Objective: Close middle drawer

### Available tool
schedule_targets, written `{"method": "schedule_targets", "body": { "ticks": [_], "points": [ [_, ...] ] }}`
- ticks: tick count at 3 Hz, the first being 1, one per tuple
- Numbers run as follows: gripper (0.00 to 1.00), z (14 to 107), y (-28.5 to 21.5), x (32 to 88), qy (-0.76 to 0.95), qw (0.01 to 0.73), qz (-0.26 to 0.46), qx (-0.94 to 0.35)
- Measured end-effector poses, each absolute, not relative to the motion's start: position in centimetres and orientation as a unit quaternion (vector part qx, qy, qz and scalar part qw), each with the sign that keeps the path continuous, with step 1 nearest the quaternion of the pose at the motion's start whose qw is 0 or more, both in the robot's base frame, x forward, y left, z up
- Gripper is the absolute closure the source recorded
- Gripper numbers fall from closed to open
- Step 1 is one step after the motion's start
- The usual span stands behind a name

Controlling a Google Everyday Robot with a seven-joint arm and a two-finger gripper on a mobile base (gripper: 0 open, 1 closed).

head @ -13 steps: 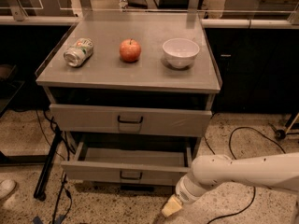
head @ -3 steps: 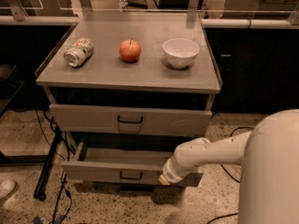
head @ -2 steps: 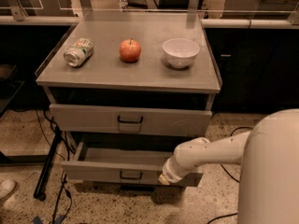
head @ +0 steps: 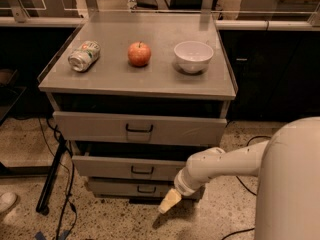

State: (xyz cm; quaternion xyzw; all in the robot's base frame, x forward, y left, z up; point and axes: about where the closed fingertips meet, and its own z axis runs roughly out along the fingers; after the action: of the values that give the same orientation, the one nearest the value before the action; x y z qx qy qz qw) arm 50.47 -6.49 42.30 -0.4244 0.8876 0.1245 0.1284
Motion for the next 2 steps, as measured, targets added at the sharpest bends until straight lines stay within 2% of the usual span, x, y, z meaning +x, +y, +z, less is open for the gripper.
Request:
{"method": "schedule_targets", "body": {
  "ticks": [1,2],
  "points": [
    [0.00,42.30,-6.48,50.47,0.888,0.128,0.125,-0.424],
    [0.23,42.30,-6.48,50.46,0.888,0.128,0.125,-0.424]
  ]
}}
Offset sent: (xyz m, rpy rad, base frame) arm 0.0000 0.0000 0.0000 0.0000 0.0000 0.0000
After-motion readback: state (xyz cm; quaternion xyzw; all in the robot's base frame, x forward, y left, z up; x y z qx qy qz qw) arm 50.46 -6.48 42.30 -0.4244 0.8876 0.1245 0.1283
